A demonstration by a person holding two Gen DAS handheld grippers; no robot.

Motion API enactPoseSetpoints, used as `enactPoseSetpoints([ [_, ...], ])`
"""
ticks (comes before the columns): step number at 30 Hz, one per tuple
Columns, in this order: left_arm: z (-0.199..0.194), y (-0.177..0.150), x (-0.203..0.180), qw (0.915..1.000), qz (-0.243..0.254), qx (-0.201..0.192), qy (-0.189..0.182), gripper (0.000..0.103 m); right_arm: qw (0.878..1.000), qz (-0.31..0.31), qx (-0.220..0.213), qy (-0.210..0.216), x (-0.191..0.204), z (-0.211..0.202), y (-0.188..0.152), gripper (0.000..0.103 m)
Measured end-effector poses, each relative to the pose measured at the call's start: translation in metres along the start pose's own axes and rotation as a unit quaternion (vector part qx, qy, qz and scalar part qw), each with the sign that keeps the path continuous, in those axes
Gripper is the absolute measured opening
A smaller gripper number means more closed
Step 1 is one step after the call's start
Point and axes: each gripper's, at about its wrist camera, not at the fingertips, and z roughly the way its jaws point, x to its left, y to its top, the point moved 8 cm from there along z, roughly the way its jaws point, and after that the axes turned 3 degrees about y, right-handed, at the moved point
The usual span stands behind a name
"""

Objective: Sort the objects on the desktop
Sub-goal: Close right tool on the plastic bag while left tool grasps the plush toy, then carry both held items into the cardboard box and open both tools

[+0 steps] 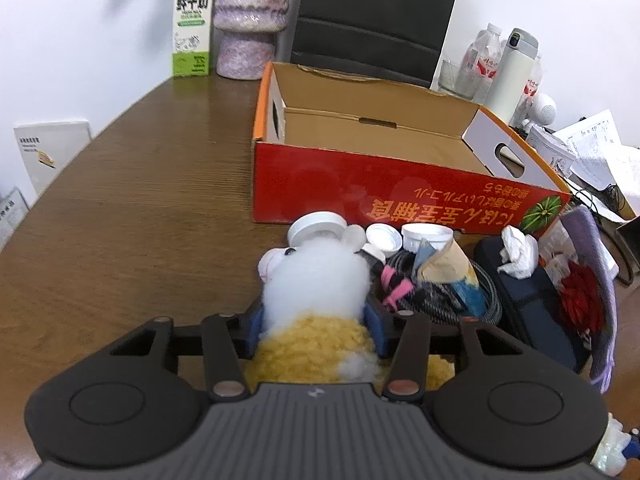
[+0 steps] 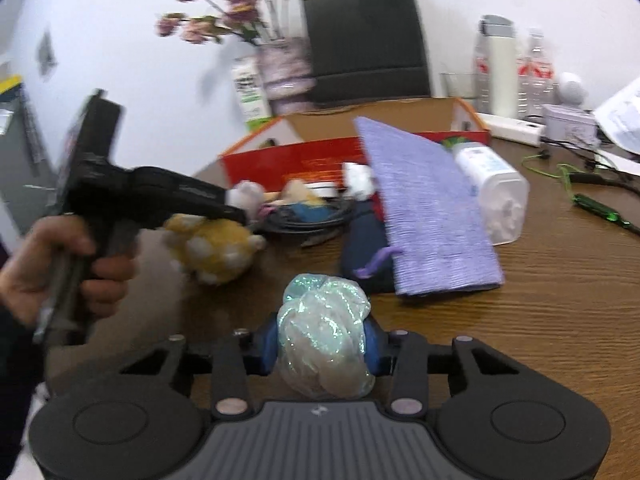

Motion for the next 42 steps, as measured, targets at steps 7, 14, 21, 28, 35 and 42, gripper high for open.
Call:
enactPoseSetpoints([
  [7,-0.076,0.01,0.001,0.9971,-0.023,-0.065,-0.035,0.044,0.996,0.019,-0.057,0.071,0.014,-0.043,0.042,0.039],
  [14,-0.077,0.138,-0.015,0.992,-0.028,-0.111,-0.054,0.044,0.991,-0.019,-0.129,0.021,-0.017,-0.033,0.159,0.039],
  [21,0.036,0.195,-0.03,0.9986,0.04,-0.021,0.029,0.044,0.996,-0.001,-0.063,-0.056,-0.092,0.081,0.266,0.039],
  [28,0.109,0.149,-0.019,0.9941,0.071,0.042,0.07,0.045,0.99,-0.023,0.058,-0.128,-0.151,0.214,0.275,0.04],
  [35,0.114,0.139,-0.03,0.9864,0.145,0.027,0.074,0.056,0.977,-0.063,0.101,-0.178,-0.177,0.27,0.264,0.054],
  [42,0.106,0.156,-0.038,0.9888,0.143,0.027,0.035,0.08,0.985,-0.003,0.082,-0.149,-0.183,0.25,0.275,0.079],
])
